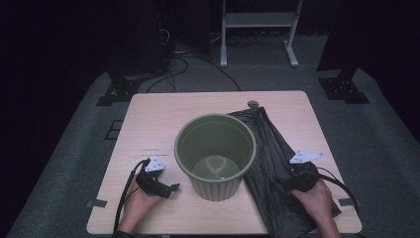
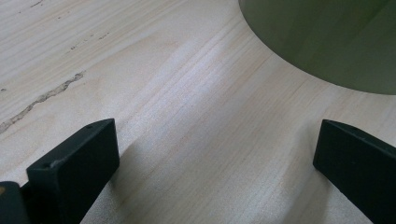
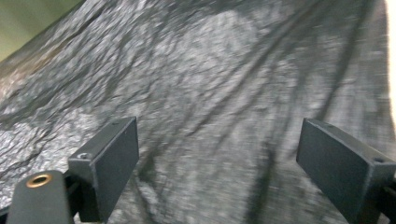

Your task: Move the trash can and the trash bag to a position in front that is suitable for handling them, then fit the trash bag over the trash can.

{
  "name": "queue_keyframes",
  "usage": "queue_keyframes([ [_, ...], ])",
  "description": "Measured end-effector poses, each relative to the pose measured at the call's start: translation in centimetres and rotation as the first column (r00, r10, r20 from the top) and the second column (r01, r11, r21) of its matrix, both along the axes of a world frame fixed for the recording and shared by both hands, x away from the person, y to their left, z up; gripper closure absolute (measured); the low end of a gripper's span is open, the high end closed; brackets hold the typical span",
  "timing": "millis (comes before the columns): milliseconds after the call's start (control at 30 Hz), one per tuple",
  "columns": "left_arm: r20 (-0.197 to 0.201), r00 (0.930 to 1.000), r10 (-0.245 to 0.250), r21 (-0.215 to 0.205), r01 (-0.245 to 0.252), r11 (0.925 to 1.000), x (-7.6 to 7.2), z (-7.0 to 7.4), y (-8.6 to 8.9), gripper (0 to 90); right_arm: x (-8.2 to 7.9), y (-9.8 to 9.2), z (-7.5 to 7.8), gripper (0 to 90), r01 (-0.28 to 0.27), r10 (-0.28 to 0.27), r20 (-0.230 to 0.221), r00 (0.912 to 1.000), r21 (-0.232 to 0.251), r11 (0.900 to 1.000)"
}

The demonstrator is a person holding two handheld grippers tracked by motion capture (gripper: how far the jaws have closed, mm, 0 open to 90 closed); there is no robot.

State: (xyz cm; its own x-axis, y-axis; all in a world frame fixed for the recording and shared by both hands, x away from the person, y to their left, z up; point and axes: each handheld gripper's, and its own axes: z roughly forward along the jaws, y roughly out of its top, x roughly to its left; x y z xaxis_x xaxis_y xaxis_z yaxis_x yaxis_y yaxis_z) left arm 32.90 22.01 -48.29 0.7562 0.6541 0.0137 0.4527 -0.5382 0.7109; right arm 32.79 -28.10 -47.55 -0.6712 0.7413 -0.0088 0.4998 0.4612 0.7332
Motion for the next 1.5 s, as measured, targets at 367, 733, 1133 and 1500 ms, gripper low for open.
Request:
queue_keyframes([
  [367,0.000,1.0000,0.001,-0.001,-0.001,1.0000,0.0,0.0,0.0,0.0,1.4,-2.3,0.9,10.3,0.081,-0.081,0.016,0.9966,-0.019,0.997],
  [733,0.000,1.0000,0.000,-0.001,0.000,1.0000,0.0,0.0,0.0,0.0,2.7,-3.3,-0.4,9.8,0.120,-0.121,-0.048,0.9915,-0.026,0.992],
  [1133,0.000,1.0000,0.001,0.000,-0.001,1.0000,0.0,0.0,0.0,0.0,3.7,-2.8,-0.7,9.0,0.099,-0.096,-0.072,0.9927,0.030,0.995],
  [1500,0.000,1.0000,0.001,0.000,-0.001,1.0000,0.0,0.0,0.0,0.0,4.0,-1.4,-0.4,9.0,0.067,-0.063,-0.106,0.9924,0.034,0.997],
])
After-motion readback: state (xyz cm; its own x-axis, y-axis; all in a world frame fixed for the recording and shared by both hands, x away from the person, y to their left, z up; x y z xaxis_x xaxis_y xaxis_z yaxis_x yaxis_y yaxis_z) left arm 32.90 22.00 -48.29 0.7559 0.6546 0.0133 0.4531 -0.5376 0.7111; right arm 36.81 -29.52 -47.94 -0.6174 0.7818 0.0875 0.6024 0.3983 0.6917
